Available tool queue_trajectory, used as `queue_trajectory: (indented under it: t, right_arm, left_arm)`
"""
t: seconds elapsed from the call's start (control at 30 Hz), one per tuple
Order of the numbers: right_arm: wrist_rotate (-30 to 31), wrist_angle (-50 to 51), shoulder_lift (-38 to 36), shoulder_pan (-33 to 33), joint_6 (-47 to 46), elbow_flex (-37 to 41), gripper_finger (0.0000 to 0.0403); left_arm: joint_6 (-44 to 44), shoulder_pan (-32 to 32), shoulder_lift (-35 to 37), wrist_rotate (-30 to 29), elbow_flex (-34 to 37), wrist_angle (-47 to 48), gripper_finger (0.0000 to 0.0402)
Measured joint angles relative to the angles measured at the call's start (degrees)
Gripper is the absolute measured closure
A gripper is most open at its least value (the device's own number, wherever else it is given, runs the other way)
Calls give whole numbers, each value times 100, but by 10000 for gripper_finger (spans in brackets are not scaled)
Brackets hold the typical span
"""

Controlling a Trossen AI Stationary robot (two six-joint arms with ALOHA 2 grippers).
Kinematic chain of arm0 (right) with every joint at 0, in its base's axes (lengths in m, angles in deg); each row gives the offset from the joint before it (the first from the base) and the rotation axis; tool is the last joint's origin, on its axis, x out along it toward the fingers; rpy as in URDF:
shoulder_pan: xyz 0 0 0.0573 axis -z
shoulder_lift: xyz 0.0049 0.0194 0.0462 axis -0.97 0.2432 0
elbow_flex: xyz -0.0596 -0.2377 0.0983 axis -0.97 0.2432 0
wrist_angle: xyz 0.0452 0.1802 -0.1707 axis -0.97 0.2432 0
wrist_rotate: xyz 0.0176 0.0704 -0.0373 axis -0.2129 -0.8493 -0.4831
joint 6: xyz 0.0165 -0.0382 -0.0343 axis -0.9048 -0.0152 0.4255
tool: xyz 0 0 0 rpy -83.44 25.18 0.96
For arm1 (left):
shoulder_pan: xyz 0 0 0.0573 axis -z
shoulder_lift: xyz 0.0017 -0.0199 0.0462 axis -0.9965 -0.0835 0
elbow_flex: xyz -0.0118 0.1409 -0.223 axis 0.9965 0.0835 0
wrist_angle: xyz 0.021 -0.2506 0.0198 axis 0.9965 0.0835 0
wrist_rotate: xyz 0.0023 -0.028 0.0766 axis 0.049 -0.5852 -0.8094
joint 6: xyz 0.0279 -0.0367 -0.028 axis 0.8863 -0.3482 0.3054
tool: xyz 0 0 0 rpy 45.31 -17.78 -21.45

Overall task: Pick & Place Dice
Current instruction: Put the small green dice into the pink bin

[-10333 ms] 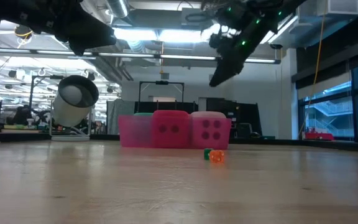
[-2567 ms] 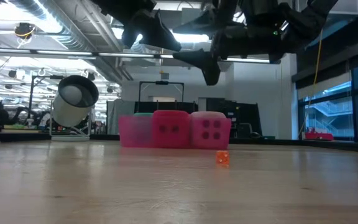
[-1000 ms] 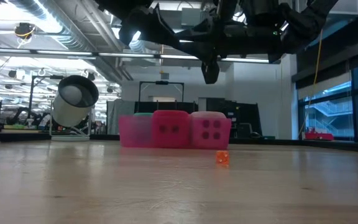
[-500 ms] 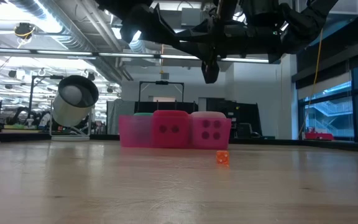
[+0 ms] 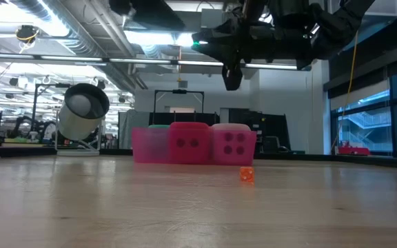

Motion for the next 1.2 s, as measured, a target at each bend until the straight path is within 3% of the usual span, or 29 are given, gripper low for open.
queue_trajectory:
  t: [0.27,0.5,0.73,0.97,1.2]
  right_arm:
    - [-670,-306,-101,165,255,0,350]
    - [-791,60,-613,218,1561,0,350]
    - [424,1848,-1183,228,2664,0,350]
    - [1278,2568,-1333,255,3150,5,349]
    - [1609,1802,-1331,873,2855,890,349]
  left_arm:
    - [-614,290,662,-372,0,755,189]
    - [-1442,287,1090,-378,0,1663,196]
    - [-1837,287,1451,-347,241,2025,197]
    - [-1997,285,2385,-365,1539,871,203]
    - [-1923,285,3138,82,2818,-892,203]
